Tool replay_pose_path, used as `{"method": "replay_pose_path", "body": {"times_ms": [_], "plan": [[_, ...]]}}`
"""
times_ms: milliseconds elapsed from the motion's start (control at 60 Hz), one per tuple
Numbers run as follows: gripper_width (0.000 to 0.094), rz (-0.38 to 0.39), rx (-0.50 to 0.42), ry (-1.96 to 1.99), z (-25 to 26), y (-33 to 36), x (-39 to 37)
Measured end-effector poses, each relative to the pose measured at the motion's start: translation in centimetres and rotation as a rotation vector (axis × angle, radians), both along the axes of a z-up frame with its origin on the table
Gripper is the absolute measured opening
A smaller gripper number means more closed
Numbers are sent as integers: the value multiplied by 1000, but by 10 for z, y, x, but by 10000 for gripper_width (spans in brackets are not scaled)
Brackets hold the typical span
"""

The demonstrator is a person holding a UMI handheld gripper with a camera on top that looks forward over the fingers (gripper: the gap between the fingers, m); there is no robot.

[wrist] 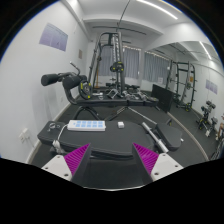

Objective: Unplug charger

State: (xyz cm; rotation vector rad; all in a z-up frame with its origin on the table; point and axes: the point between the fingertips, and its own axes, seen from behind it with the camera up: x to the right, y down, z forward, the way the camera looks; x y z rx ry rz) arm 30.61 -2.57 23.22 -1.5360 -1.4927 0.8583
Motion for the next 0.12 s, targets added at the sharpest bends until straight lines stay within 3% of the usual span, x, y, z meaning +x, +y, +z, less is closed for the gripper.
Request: {"method": "replay_pose_path", "body": {"times_ms": [117], "plan": [[855,8,26,10,9,-12,16]]}}
